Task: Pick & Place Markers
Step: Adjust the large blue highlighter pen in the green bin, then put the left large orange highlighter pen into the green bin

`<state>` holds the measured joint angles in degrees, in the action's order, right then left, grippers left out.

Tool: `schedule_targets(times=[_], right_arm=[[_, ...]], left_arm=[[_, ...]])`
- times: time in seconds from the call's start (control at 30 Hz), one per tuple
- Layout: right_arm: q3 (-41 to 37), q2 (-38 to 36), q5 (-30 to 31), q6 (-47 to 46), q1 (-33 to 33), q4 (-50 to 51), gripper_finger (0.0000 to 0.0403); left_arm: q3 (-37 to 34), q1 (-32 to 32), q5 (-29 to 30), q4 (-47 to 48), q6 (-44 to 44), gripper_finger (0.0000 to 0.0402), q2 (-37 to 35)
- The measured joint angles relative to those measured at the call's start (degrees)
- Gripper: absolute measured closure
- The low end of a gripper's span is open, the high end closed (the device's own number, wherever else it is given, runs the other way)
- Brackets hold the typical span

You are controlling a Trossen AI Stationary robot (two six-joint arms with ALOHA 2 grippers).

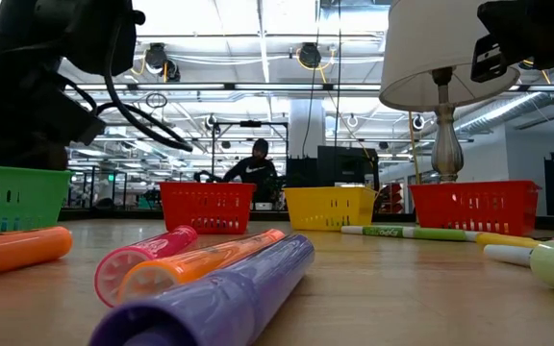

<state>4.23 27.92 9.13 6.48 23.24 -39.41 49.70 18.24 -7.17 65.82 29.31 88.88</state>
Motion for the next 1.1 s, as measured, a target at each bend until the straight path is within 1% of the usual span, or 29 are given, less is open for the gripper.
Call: schedule_targets(times=[0.1, 0.23, 0.37, 0.5, 0.6, 0.63, 0.7, 0.83, 0.93, 1.0, 1.1], right_arm=[[0.0, 0.0, 0.01, 0.0, 0.0, -0.01, 0.0403], [0.0, 0.0, 0.02, 0.22, 0.0, 0.62, 0.0403], [0.0, 0.0, 0.99, 0.44, -0.01, 0.71, 0.0403], [0.0, 0.02, 1.65, 0.44, 0.0, 0.74, 0.0403], [0.0, 0.0, 1.57, 0.26, 0.0, 1.14, 0.0403], [0.0, 0.02, 1.54, 0.26, 0.0, 1.16, 0.0403], [0.0, 0.02, 1.54, 0.26, 0.0, 1.57, 0.0403], [0.0, 0.02, 1.54, 0.25, 0.0, 1.57, 0.0403], [0.0, 0.02, 1.54, 0.26, -0.02, 1.52, 0.0403], [0.0, 0.02, 1.54, 0.26, 0.0, 1.52, 0.0403], [0.0, 0.02, 1.54, 0.26, 0.0, 1.54, 0.0403]], left_arm=[[0.64, 0.6, -0.06, 0.08, -0.77, 0.0345, 0.0], [2.37, 2.12, 2.34, 0.39, -2.95, 0.0345, 0.0], [4.2, 3.86, 4.67, -0.74, -7.23, 0.0345, 0.0], [4.26, 5.65, 4.78, -3.96, -13.76, 0.0345, 0.0], [4.26, 6.03, 4.7, -5.97, -14.61, 0.0344, 0.01], [4.26, 5.97, 4.77, -6.11, -14.05, 0.0339, 0.01], [4.26, 5.9, 4.78, -5.59, -12.87, 0.0312, 0.02], [4.26, 6.01, 4.69, -3.8, -12.46, 0.0229, 0.02], [4.39, 5.95, 4.71, -0.41, -12.54, 0.0178, 0.02], [5.31, 5.95, 5.82, 2.05, -13.33, 0.0156, 0.01], [8.01, 6.39, 10.01, 2.26, -15.3, 0.0142, 0.0]])
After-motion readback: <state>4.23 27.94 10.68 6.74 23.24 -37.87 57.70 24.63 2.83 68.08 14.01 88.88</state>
